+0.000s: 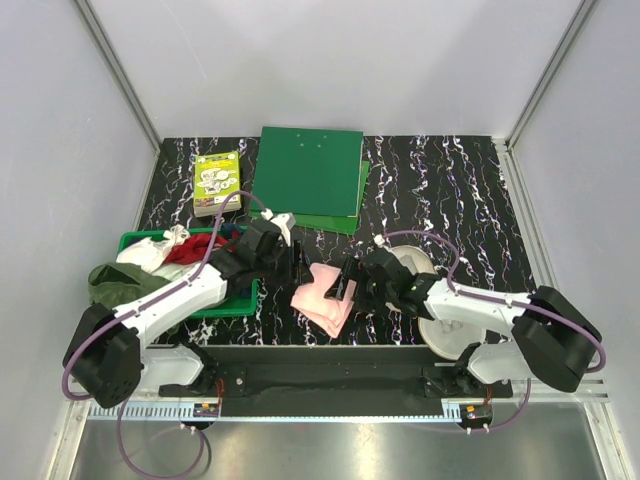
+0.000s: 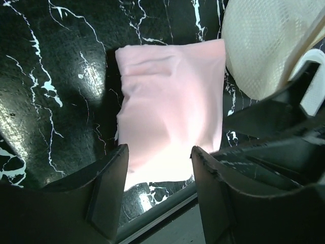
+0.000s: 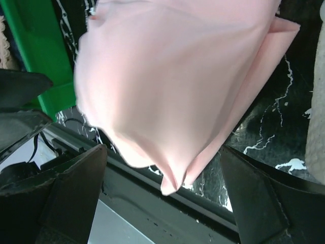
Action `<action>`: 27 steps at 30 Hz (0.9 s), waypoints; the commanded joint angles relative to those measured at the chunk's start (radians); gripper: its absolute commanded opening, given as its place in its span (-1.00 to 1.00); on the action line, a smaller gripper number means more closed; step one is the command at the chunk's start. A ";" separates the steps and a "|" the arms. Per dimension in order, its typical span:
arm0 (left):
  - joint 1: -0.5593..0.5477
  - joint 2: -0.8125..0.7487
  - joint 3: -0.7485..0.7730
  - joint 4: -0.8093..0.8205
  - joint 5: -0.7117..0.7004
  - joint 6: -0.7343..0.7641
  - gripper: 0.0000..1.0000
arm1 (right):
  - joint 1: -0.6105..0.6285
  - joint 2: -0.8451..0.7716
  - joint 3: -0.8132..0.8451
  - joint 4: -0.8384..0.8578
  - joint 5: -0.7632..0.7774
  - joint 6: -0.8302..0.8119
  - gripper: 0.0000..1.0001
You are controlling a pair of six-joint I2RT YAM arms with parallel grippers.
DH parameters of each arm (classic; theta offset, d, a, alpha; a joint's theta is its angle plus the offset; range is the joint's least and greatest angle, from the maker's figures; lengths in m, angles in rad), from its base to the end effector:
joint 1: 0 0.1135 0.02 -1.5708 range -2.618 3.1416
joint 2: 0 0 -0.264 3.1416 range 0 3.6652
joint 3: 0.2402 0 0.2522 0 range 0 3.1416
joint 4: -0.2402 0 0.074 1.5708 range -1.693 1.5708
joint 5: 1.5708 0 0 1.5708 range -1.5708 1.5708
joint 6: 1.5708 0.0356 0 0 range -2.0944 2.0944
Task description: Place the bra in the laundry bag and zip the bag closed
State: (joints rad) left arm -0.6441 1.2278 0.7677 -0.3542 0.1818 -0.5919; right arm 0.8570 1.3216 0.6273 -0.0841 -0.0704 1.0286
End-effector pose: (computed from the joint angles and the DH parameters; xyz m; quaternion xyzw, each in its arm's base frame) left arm 0.1978 -0.1566 0.2278 0.0577 0.9243 -0.2818 0.2509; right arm 0.1680 0.1978 0.1818 0.0655 0.9197 0.3312 0.2003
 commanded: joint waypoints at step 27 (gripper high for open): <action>0.009 0.058 -0.151 0.081 -0.074 -0.006 0.01 | -0.009 0.217 -0.193 0.737 -0.071 -0.162 0.92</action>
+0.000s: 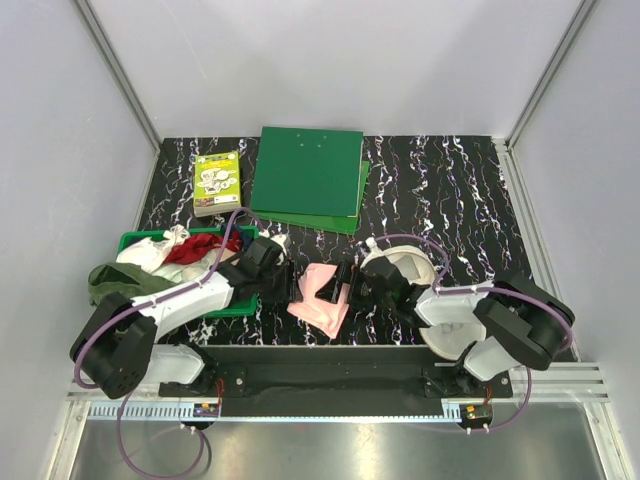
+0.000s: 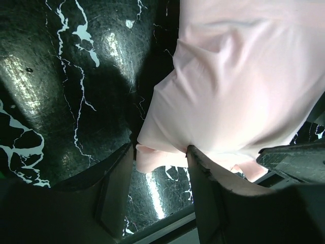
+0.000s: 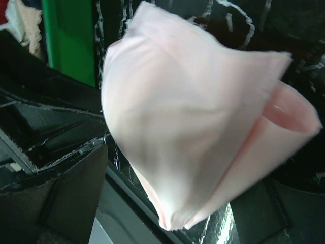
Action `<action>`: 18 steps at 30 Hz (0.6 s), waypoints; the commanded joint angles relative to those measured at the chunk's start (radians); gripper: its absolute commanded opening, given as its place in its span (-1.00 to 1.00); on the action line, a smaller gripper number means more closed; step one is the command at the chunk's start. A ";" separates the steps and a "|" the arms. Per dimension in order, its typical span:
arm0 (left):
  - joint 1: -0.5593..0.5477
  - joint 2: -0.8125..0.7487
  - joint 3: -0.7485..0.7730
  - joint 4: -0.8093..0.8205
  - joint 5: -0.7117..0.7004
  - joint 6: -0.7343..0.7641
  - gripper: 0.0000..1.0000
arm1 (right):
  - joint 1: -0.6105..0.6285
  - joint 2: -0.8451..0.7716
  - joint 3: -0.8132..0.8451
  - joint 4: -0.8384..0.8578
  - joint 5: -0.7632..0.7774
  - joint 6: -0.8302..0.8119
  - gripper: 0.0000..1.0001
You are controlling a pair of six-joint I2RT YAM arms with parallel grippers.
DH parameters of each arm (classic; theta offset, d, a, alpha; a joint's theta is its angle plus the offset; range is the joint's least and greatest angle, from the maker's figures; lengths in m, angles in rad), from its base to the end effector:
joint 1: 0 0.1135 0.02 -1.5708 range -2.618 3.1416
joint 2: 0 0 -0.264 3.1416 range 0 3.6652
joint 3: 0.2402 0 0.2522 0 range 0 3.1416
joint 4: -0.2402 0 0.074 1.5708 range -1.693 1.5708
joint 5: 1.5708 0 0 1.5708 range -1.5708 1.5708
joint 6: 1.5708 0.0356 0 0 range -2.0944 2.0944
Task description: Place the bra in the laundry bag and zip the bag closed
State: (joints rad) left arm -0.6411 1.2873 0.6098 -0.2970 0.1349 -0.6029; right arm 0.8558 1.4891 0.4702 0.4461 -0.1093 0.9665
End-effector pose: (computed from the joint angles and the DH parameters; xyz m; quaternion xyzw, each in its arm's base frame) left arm 0.1863 -0.1450 0.1697 0.0380 0.9532 -0.2231 0.2007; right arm 0.1740 0.2064 0.1402 0.0224 0.8769 0.4070 0.2549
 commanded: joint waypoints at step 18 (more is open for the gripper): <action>0.004 -0.344 0.180 -0.030 0.000 0.048 0.43 | -0.006 -0.357 0.175 -0.517 0.089 -0.209 -1.00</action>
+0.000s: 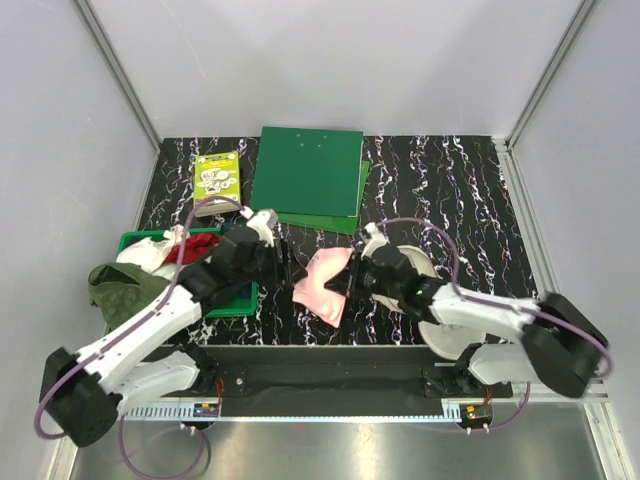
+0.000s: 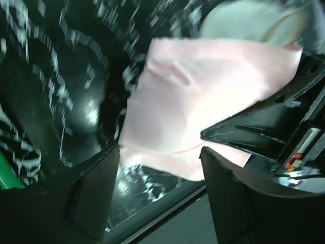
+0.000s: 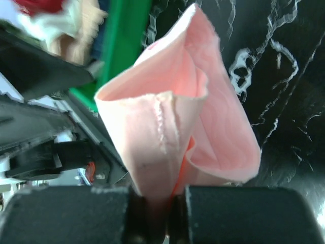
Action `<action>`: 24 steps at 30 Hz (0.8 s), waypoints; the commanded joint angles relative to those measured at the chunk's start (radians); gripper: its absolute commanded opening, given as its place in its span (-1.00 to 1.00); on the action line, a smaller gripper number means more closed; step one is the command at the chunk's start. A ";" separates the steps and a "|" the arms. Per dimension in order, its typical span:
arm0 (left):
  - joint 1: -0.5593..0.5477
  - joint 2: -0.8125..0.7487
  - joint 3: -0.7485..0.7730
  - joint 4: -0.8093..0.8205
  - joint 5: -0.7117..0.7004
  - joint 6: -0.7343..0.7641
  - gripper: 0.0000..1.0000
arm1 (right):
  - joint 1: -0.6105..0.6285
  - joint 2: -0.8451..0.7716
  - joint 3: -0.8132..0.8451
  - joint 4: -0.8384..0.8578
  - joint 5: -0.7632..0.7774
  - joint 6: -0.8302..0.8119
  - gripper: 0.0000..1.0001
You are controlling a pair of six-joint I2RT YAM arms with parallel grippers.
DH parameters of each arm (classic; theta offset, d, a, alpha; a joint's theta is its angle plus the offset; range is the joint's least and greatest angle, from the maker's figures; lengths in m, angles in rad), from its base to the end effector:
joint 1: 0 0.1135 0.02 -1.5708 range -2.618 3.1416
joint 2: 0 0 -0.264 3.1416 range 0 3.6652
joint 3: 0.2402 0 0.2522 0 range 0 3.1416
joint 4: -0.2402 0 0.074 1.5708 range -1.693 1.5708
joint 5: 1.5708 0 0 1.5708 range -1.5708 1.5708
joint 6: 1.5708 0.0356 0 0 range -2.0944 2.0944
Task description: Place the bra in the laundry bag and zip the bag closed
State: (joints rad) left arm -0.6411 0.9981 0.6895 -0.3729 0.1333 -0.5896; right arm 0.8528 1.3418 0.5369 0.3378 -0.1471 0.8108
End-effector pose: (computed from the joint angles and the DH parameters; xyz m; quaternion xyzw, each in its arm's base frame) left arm 0.1682 -0.1314 0.2493 0.0518 0.8997 -0.2968 0.3158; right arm 0.1741 0.2073 0.1865 -0.0563 0.8483 0.4286 0.3059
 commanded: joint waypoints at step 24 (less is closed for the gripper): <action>-0.308 0.780 0.657 0.295 0.006 0.218 0.29 | -0.004 -0.730 0.368 -1.568 0.692 0.257 -1.00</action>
State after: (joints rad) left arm -0.9535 1.7294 1.2430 -0.1257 0.1467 -0.4225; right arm 0.8516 0.6498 0.9295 -1.1740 0.4793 1.0172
